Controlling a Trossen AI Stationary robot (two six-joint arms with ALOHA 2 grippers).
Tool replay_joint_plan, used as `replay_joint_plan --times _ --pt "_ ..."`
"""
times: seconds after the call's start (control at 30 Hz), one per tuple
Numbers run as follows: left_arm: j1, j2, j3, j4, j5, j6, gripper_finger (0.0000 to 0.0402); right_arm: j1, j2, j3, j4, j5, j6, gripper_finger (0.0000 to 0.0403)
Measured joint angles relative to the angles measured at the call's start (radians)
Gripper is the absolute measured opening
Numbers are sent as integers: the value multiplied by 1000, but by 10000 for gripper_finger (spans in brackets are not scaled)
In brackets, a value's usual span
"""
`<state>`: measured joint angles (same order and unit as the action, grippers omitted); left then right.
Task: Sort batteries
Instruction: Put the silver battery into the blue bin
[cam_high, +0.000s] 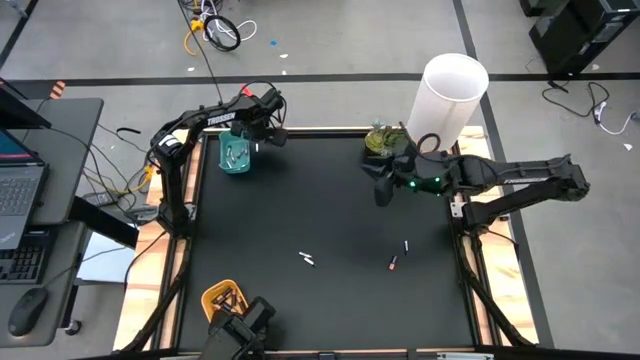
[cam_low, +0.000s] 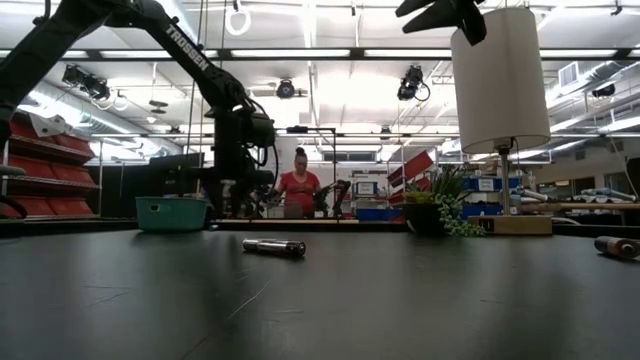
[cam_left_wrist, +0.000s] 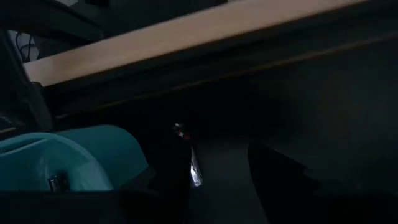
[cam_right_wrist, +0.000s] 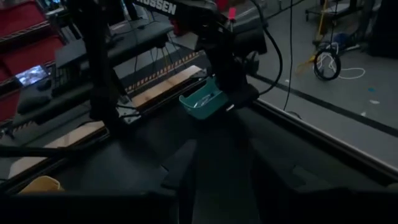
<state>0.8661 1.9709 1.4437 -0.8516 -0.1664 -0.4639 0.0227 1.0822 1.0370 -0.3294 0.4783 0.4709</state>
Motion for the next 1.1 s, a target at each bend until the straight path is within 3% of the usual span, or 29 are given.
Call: replay_joint_plan --times 0.6,1.1 --pt "18 28 -2 -8 -2 -90 174 2 -4 0 -2 -27 -29 128" --pt "10 29 -10 -65 -23 -35 174 2 -4 0 -1 -27 -27 128"
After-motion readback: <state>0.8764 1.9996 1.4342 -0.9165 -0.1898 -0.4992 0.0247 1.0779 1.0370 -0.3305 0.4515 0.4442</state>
